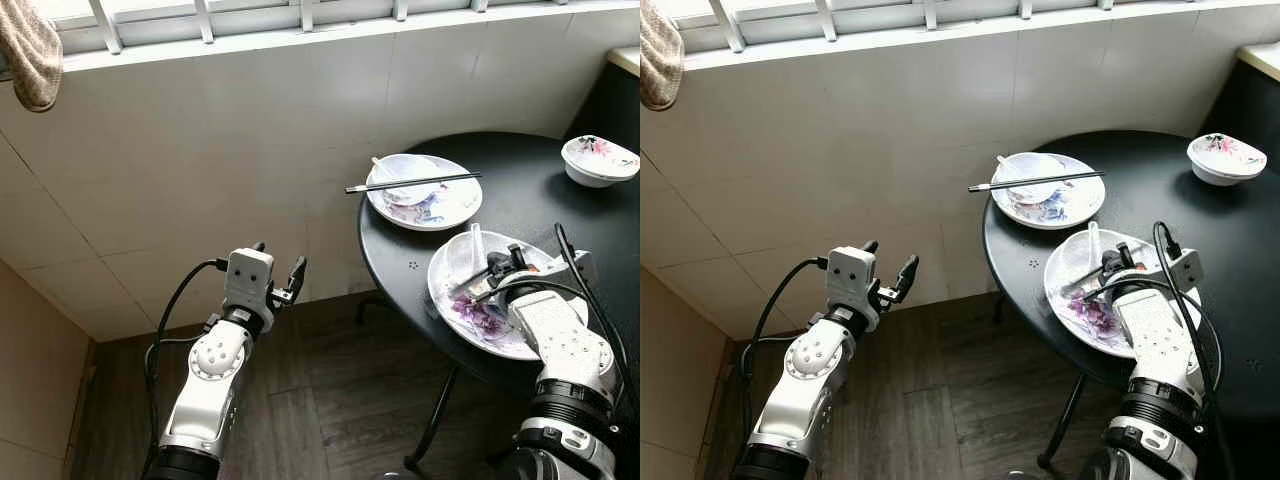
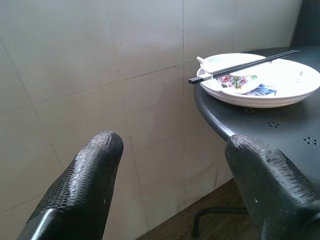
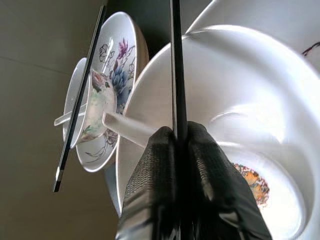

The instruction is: Kitchen organization

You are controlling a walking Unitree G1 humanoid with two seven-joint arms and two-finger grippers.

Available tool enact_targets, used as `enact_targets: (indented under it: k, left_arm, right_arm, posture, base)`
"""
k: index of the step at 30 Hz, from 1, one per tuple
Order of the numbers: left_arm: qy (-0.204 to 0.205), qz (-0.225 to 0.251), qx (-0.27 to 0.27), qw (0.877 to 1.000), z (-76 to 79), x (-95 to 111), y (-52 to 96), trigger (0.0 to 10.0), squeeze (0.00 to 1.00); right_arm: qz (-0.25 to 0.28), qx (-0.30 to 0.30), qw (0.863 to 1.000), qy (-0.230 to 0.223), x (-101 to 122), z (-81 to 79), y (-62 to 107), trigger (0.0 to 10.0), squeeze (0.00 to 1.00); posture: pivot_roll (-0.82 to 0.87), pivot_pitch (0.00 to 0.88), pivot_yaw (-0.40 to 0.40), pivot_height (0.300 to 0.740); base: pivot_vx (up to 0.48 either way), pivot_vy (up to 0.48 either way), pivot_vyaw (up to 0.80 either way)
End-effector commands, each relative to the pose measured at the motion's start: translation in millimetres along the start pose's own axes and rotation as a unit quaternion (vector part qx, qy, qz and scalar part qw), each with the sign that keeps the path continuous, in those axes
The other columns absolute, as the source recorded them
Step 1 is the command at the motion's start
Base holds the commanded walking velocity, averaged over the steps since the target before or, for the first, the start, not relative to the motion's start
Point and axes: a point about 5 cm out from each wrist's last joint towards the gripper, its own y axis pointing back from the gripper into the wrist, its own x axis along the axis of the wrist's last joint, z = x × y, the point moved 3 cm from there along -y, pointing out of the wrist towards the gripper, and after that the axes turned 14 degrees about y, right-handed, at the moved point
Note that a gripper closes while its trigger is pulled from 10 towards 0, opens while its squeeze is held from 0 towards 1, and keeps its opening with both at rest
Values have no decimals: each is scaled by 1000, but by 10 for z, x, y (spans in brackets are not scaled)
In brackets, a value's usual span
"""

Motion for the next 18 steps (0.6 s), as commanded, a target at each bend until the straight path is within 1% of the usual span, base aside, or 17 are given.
enact_targets:
  k: [1, 10, 11, 13, 14, 15, 17, 18]
  left_arm:
    - [-5, -5, -5, 1000, 22, -20, -13, 10000, 0]
    - [-3, -6, -6, 1000, 30, -22, -17, 10000, 0]
    - [-3, -5, -5, 1000, 31, -19, -19, 10000, 0]
    - [-2, -5, -4, 1000, 30, -18, -19, 10000, 0]
    - [-2, -5, -4, 1000, 29, -18, -19, 10000, 0]
    - [-2, -5, -4, 1000, 28, -17, -20, 10000, 0]
    - [-1, -5, -3, 1000, 26, -16, -21, 10000, 0]
    - [0, -4, -3, 1000, 23, -13, -23, 10000, 0]
  right_arm:
    - [4, 8, 1000, -7, 27, -69, 27, 0, 0]
    - [16, 17, 1000, -7, 84, -165, 64, 0, 0]
    - [31, 27, 999, 12, 142, -221, 84, 0, 0]
    - [45, 38, 998, 36, 193, -287, 106, 0, 0]
    - [59, 47, 995, 58, 235, -339, 125, 0, 0]
    - [82, 62, 990, 101, 299, -429, 160, 0, 0]
    - [100, 74, 981, 148, 340, -502, 189, 0, 0]
    - [133, 86, 959, 235, 387, -602, 238, 0, 0]
  posture:
    - [-131, 0, 19, 740]
    - [-132, 0, 18, 740]
    - [-130, 0, 18, 740]
    - [-130, 0, 18, 740]
    - [-130, 0, 18, 740]
    - [-133, 0, 19, 740]
    - [-134, 1, 20, 740]
    - [-133, 1, 19, 740]
  base:
    - [0, 0, 0]
    - [0, 0, 0]
    - [0, 0, 0]
    - [0, 0, 0]
    - [0, 0, 0]
    - [0, 0, 0]
    - [0, 0, 0]
    - [0, 0, 0]
